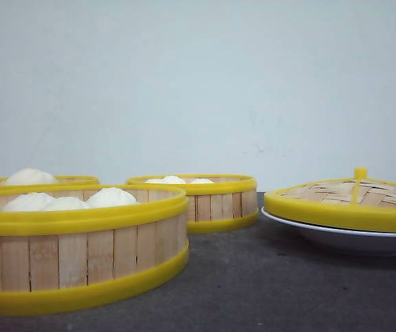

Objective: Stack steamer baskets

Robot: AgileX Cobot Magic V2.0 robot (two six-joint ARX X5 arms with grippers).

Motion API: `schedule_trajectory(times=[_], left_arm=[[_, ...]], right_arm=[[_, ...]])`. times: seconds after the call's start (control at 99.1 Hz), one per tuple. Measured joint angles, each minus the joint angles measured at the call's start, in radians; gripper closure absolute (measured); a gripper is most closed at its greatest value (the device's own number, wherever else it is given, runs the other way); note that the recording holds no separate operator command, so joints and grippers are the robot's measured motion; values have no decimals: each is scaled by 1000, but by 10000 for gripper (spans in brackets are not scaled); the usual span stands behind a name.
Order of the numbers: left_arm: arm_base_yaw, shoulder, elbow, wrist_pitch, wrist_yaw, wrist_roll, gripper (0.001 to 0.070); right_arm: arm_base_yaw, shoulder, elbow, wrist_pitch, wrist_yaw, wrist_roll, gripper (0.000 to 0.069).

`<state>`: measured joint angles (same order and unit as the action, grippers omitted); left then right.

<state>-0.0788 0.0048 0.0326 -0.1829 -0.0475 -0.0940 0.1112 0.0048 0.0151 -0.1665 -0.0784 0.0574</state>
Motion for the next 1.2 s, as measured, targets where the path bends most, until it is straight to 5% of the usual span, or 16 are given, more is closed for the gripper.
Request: schedule_trajectory(times=[0.817,1.009,1.201], left_arm=[[0,0,0,1,0,-4,695],[0,3,42,-16,34,-97,695],[0,76,299,-71,62,-166,695]], right_arm=[[0,0,0,0,23,43,682],[0,5,86,-6,-2,182,682],[0,98,377,-36,-25,251,682]])
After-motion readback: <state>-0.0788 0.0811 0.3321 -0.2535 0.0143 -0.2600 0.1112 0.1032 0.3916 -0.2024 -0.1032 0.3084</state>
